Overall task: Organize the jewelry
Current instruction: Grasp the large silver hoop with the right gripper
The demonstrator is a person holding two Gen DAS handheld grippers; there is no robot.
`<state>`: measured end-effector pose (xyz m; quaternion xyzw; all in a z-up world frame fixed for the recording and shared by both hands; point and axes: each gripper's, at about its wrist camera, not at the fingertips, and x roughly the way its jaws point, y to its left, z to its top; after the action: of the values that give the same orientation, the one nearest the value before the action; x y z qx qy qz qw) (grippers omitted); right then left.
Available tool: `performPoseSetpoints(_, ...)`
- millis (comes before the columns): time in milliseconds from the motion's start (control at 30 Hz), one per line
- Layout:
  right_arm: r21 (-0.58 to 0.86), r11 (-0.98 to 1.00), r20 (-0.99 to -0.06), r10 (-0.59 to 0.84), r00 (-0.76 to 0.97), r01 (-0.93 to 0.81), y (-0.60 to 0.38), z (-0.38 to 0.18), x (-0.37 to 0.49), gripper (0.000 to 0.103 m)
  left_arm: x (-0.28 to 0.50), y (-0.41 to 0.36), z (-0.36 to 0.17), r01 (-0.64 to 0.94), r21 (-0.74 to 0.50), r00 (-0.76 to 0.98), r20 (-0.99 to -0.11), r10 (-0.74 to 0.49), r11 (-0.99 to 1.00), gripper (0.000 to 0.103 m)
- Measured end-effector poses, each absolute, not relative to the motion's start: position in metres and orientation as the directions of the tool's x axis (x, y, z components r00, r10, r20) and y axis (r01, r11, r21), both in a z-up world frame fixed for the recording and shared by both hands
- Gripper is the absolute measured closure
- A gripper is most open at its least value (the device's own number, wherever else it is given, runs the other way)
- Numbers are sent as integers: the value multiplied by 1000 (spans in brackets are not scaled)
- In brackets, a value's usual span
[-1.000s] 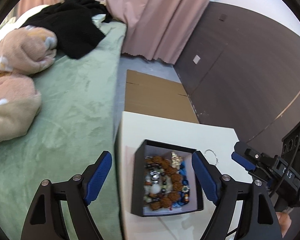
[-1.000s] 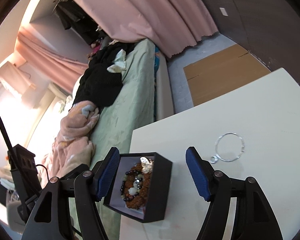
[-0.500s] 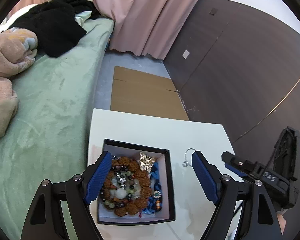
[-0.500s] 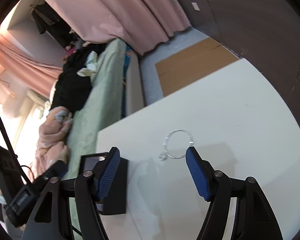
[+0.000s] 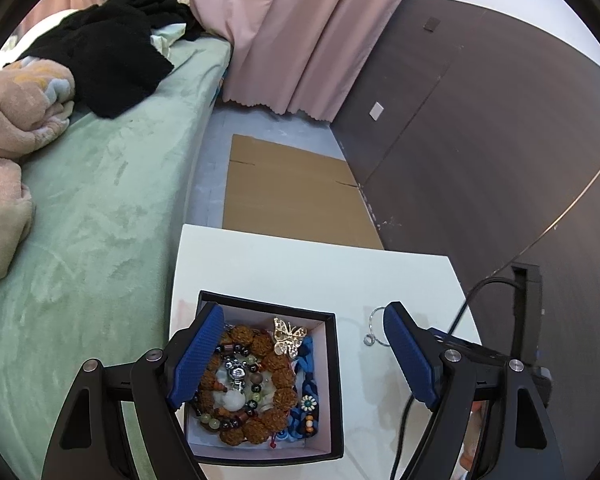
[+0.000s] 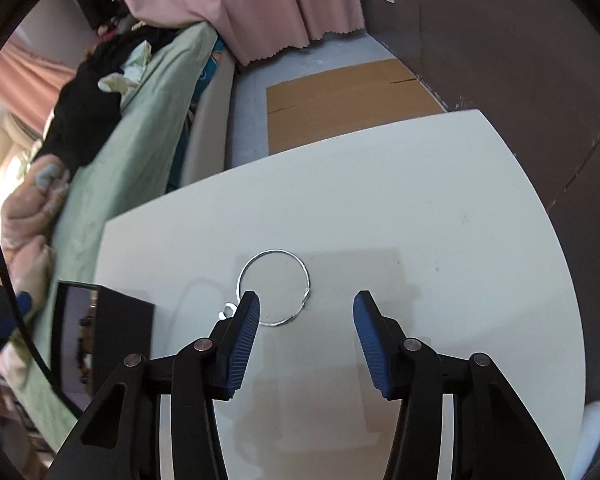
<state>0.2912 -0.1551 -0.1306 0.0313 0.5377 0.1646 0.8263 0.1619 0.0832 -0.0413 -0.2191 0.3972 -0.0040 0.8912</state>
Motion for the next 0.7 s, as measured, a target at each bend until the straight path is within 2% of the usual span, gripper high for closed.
performPoseSetpoints(133,197,955,-898,267,350,-221,-152,-139,302,78,161,86,-42,-170,-391,682,-709,-179,904,20)
performPoseSetpoints(300,145,966,-907,217,362,-215,-148,-140,303,81,158,89,-40,-168,-373,681,-713,-165,913,20)
performPoseSetpoints(400,78,968,-913,166,372,-238,-138,-141,297,90,158,90,-41,-172,-375,679,-715,-166,911,20)
performPoseSetpoints(467,60,963,-917,157,367,-261,-132,-140,293,91,159,90,-41,-173,-376,678,-716,-167,910,20)
performPoseSetpoints(533,21,960,-917,130,377,-280,-129,-140,289,97,159,89,-41,-171,-377,678,-716,-169,910,20)
performPoseSetpoints(700,72,964,-918,165,361,-257,-145,-137,289,100,161,82,-41,-158,-370,678,-715,-172,915,20)
